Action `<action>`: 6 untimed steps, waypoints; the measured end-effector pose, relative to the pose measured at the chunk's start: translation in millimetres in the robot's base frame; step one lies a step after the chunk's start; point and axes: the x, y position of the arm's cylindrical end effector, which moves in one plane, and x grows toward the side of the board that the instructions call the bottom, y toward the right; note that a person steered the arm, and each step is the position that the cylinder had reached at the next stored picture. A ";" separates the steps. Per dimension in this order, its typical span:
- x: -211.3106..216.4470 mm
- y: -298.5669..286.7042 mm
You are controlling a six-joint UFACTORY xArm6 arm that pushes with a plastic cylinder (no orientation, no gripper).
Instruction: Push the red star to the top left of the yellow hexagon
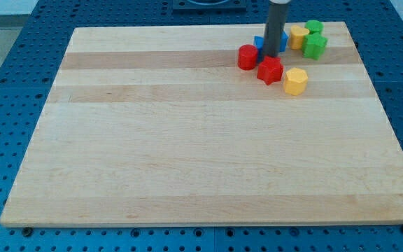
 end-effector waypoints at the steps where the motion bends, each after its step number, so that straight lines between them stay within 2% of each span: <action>1: -11.9 -17.2; 2: 6.2 6.2; 3: 35.5 72.2; 4: 38.0 124.8; 5: 69.1 134.4; 6: 90.8 93.1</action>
